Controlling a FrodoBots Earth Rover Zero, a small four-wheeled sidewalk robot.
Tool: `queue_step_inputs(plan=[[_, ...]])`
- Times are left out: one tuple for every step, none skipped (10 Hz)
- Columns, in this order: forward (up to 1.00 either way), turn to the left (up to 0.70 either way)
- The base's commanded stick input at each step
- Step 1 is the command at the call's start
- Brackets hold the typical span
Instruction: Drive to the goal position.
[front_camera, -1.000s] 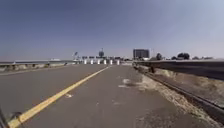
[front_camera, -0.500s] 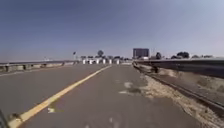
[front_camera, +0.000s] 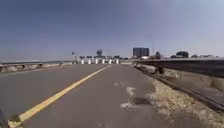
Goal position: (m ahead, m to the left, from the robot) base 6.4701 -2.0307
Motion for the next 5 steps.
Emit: queue_step_inputs(plan=[[1.0,0.0],[1.0,0.0],[1.0,0.0],[1.0,0.0],[1.0,0.0]])
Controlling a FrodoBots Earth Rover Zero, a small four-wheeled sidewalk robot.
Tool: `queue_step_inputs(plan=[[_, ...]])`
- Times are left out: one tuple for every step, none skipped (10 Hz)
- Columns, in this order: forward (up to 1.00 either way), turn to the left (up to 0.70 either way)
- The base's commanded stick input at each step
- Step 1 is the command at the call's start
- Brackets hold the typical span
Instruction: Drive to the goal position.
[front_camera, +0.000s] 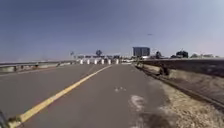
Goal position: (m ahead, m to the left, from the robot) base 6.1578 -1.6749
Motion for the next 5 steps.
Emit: queue_step_inputs(plan=[[1.0,0.0],[1.0,0.0],[1.0,0.0],[1.0,0.0],[1.0,0.0]])
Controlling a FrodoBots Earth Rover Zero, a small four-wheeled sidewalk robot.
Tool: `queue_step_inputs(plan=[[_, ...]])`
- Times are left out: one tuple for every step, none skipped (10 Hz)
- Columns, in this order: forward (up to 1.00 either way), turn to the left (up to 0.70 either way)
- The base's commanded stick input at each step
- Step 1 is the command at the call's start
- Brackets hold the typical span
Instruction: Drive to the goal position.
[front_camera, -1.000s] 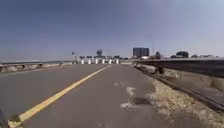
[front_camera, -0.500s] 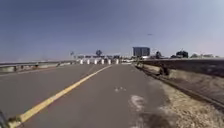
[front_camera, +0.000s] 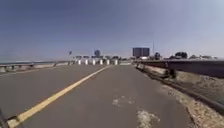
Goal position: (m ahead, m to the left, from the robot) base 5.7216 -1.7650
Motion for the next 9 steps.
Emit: queue_step_inputs(plan=[[1.0,0.0],[1.0,0.0],[1.0,0.0],[1.0,0.0],[1.0,-0.2],[1.0,-0.06],[1.0,0.0],[1.0,0.0],[1.0,0.0]])
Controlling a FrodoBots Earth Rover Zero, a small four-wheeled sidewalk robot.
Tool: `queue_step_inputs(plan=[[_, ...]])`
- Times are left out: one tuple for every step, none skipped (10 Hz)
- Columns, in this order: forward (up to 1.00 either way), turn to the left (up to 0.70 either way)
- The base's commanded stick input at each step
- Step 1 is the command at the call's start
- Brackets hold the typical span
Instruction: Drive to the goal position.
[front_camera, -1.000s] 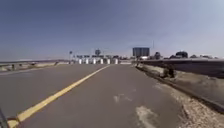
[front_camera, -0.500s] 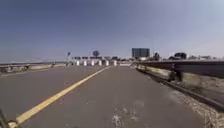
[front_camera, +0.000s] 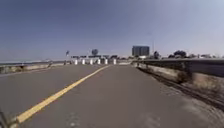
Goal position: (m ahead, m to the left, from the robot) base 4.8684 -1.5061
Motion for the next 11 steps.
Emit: queue_step_inputs(plan=[[1.0,0.0],[1.0,0.0],[1.0,0.0],[1.0,0.0],[1.0,0.0],[1.0,0.0],[1.0,0.0],[1.0,0.0],[1.0,0.0],[1.0,0.0],[1.0,0.0]])
